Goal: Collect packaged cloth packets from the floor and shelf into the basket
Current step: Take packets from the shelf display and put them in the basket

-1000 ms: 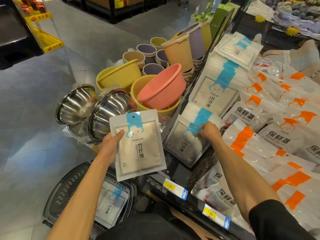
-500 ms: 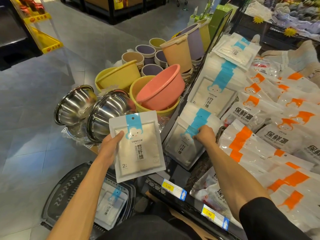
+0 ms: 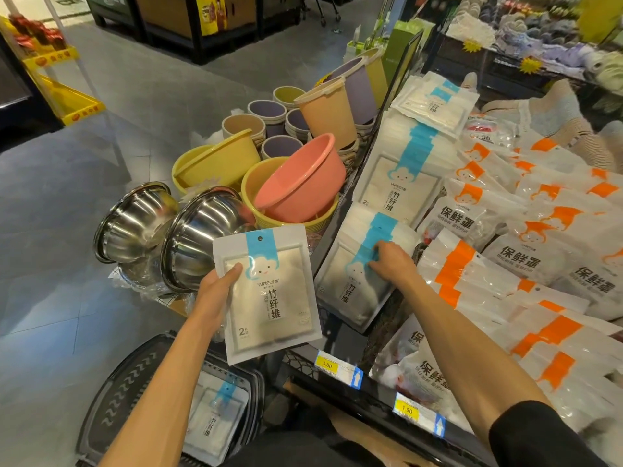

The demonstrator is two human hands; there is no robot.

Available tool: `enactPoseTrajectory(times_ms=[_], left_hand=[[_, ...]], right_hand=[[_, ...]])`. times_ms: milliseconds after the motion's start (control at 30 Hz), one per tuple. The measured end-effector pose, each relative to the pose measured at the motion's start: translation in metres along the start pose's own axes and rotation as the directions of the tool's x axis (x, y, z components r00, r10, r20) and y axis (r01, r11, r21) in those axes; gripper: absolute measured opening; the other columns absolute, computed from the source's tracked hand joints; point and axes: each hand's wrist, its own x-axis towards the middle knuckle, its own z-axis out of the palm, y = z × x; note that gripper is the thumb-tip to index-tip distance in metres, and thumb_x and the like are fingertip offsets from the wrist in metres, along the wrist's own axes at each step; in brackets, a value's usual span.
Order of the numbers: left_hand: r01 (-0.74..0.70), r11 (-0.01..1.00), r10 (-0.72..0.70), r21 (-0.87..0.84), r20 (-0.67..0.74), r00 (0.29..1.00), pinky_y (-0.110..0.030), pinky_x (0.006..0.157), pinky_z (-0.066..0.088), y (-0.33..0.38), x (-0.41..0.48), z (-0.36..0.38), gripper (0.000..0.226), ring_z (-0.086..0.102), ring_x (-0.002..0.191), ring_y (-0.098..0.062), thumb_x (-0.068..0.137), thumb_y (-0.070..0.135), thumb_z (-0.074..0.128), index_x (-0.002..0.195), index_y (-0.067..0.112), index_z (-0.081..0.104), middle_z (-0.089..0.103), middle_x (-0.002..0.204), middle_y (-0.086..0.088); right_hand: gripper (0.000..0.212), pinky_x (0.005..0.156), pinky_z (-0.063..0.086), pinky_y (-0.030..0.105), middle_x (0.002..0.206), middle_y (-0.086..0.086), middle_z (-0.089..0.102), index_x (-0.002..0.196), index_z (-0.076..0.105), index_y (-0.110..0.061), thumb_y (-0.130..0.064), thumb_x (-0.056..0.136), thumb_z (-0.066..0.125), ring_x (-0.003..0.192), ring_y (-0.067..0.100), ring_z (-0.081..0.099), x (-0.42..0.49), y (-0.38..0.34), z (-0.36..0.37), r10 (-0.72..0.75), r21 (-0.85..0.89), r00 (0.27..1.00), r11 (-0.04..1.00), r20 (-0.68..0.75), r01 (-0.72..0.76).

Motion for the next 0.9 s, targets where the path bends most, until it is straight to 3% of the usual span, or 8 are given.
enactPoseTrajectory(times_ms=[200,300,367,500,633,667,767,900], left_hand=[[-0.071,0.996,0.069,0.054,0.042,0.997,-0.043,0.086,0.057,0.006,-0.014,0.022,0.019,0.074,0.097,-0.022,0.100,0.015,0.060,0.117,0.019,0.067,0.077,0.104,-0.003],[-0.178,0.975,0.170,0.136,0.073,0.983,-0.034,0.074,0.058,0.013,-0.023,0.038,0.016,0.075,0.091,-0.016,0.100,0.017,0.060,0.113,0.022,0.068,0.078,0.098,0.001],[-0.289,0.931,0.270,0.222,0.116,0.956,-0.029,0.074,0.057,0.018,-0.029,0.050,0.017,0.073,0.092,-0.012,0.100,0.018,0.059,0.115,0.023,0.067,0.076,0.101,0.002],[-0.472,0.811,0.416,0.346,0.226,0.881,-0.013,0.070,0.049,0.028,-0.043,0.080,0.016,0.065,0.087,0.013,0.100,0.019,0.060,0.113,0.027,0.064,0.070,0.100,0.014],[-0.547,0.748,0.417,0.376,0.376,0.828,-0.022,0.073,0.051,0.029,-0.051,0.105,0.014,0.066,0.096,0.000,0.099,0.026,0.063,0.107,0.037,0.063,0.069,0.104,0.014],[-0.565,0.738,0.408,0.370,0.423,0.810,-0.027,0.076,0.053,0.027,-0.051,0.108,0.014,0.067,0.098,-0.005,0.098,0.032,0.064,0.111,0.034,0.064,0.070,0.106,0.012],[-0.585,0.751,0.365,0.307,0.545,0.755,-0.029,0.075,0.056,0.023,-0.056,0.114,0.045,0.070,0.098,-0.011,0.087,0.052,0.065,0.121,0.023,0.064,0.073,0.110,0.005],[-0.575,0.784,0.352,0.234,0.596,0.722,-0.038,0.074,0.060,0.022,-0.054,0.123,0.054,0.072,0.098,-0.023,0.084,0.049,0.069,0.123,0.013,0.062,0.073,0.112,-0.006]], right_hand=[[0.050,0.092,0.047,0.045,0.129,0.015,0.052,0.133,0.050,-0.012,-0.036,0.091,0.063,0.118,0.034,0.051,-0.021,-0.006,-0.035,-0.044,-0.230,0.998,0.972,0.033,0.051],[0.057,0.099,0.046,0.048,0.139,0.014,0.047,0.139,0.047,-0.012,-0.038,0.091,0.063,0.125,0.035,0.047,-0.037,-0.009,-0.057,-0.085,-0.264,0.996,0.961,0.017,0.087],[0.061,0.103,0.043,0.049,0.146,0.014,0.041,0.142,0.043,-0.012,-0.039,0.091,0.062,0.132,0.035,0.042,-0.050,-0.012,-0.071,-0.109,-0.267,0.994,0.958,-0.004,0.104],[0.068,0.108,0.038,0.048,0.156,0.014,0.032,0.150,0.036,-0.016,-0.040,0.093,0.062,0.141,0.033,0.033,-0.076,-0.024,-0.096,-0.183,-0.276,0.982,0.947,-0.041,0.165],[0.072,0.107,0.040,0.045,0.155,0.012,0.036,0.150,0.035,-0.019,-0.043,0.090,0.067,0.138,0.032,0.037,-0.093,-0.036,-0.112,-0.286,-0.282,0.955,0.925,-0.078,0.254],[0.074,0.106,0.041,0.045,0.153,0.010,0.038,0.150,0.036,-0.019,-0.043,0.088,0.069,0.137,0.031,0.039,-0.096,-0.039,-0.115,-0.303,-0.264,0.949,0.925,-0.082,0.272],[0.076,0.103,0.043,0.043,0.147,0.007,0.045,0.149,0.038,-0.021,-0.043,0.084,0.072,0.133,0.029,0.042,-0.105,-0.044,-0.126,-0.322,-0.219,0.945,0.927,-0.057,0.303],[0.070,0.091,0.049,0.038,0.133,0.004,0.058,0.141,0.048,-0.022,-0.045,0.081,0.077,0.120,0.025,0.054,-0.108,-0.040,-0.132,-0.305,-0.128,0.952,0.943,0.030,0.306]])
